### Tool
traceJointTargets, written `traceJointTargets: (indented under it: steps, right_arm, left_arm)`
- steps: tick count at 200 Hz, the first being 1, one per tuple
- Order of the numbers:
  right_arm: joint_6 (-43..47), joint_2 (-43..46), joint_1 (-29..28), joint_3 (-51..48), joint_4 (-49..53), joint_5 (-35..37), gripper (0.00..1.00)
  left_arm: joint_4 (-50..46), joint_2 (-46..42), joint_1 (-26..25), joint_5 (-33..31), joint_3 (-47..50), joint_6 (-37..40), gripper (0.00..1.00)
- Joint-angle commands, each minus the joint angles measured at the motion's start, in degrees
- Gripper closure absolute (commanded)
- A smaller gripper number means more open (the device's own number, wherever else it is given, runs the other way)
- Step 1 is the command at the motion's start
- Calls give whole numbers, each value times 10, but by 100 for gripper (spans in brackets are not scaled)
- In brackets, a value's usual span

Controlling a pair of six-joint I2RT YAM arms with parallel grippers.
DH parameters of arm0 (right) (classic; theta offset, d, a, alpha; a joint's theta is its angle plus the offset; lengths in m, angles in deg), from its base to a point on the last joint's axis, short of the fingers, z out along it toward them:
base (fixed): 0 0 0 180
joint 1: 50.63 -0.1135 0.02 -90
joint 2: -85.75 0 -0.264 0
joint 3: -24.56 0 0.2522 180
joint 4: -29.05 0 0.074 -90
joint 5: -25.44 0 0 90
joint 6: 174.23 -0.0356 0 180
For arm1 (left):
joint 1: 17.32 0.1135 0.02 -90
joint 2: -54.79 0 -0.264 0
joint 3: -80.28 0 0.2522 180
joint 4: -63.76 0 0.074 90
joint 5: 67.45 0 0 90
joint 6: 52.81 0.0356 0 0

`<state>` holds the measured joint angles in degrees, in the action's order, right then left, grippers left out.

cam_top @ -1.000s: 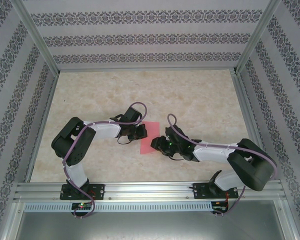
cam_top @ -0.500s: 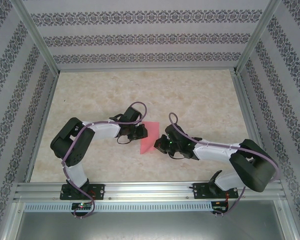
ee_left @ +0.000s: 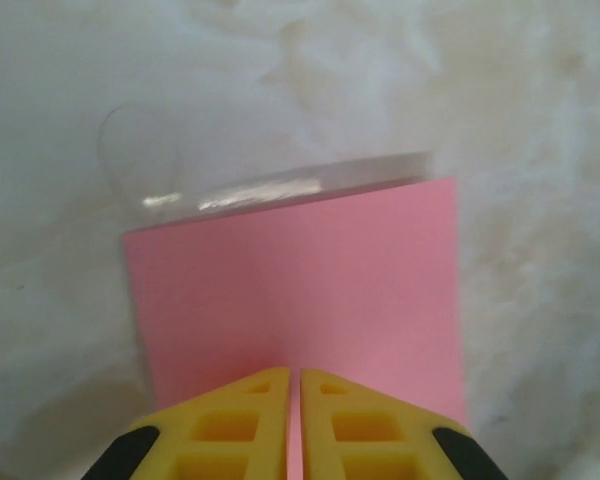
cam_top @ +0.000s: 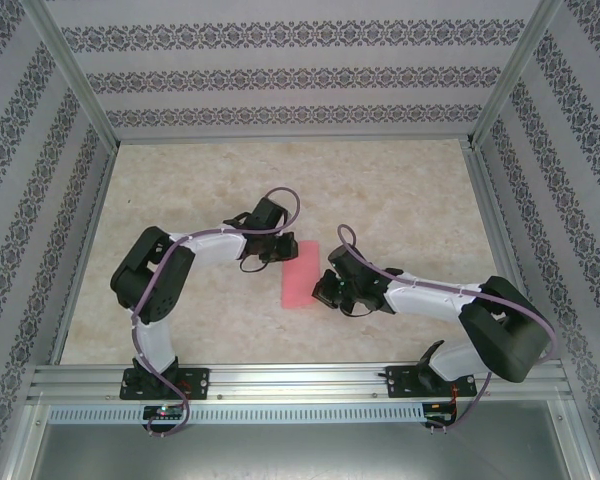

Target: Fold a paper plane with a square sheet of paper (pick it up from the middle)

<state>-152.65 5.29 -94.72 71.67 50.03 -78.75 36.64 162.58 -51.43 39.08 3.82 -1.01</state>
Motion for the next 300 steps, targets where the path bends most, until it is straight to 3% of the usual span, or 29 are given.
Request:
traceJointTargets:
  steps: [1,98,300]
  right_arm:
    - [16,2,6,26,11,0,99]
    - [38,-101,9,122,-15,-9,98]
    - [35,-184,10,154,-45,5,97]
  left_arm:
    - [-32,20,8,-8,-14,24,89]
    - [-26,34,8,8,0,20,89]
    - [-22,39,8,21,0,17,90]
